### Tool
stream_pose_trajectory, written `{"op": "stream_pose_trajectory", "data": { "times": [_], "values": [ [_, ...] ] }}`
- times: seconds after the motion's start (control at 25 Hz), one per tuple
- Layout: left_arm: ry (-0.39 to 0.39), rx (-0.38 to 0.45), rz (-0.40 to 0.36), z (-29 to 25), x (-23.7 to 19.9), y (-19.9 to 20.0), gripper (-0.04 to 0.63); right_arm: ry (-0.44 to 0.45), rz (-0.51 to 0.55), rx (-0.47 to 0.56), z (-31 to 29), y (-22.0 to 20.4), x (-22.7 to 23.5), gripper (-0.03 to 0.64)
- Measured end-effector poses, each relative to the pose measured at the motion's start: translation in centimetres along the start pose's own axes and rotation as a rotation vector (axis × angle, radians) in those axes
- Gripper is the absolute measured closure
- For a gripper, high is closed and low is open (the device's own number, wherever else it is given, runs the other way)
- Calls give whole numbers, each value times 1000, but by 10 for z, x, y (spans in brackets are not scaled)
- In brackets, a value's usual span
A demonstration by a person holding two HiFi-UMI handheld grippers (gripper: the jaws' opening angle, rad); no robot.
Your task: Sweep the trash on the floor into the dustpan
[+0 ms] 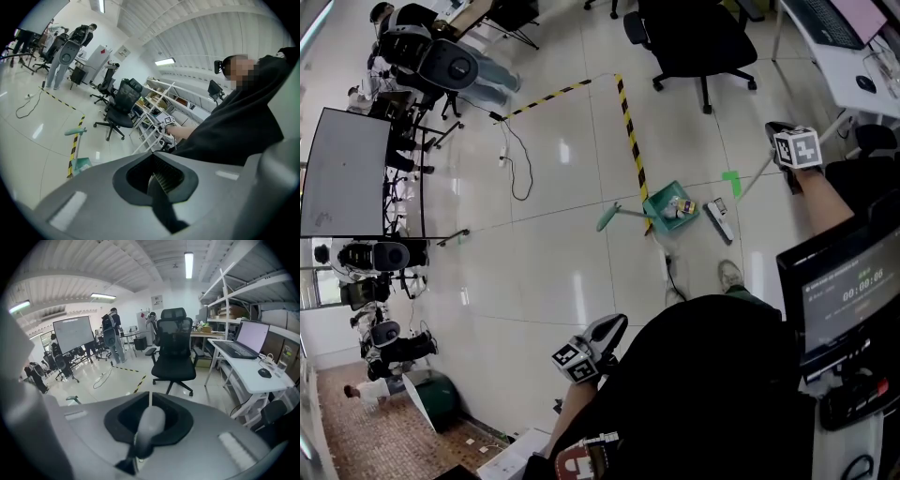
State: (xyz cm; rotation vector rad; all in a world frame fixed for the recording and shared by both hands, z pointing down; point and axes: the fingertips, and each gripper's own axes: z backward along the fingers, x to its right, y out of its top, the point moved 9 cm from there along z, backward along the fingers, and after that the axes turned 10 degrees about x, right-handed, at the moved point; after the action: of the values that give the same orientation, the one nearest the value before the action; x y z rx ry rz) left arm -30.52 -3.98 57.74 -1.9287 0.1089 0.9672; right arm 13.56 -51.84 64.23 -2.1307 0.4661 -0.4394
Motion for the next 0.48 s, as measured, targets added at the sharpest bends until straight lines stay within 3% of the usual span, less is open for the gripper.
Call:
{"op": "stream_pose_trajectory", "data": {
  "times": [0.28,0.48],
  "values": [
    [-44,16,2,-15,-4,-8,595,36,-22,9,41,3,9,594],
    [-52,36,11,-15,-10,-10,595,-27,20,26,74,33,39,595]
  ]
}}
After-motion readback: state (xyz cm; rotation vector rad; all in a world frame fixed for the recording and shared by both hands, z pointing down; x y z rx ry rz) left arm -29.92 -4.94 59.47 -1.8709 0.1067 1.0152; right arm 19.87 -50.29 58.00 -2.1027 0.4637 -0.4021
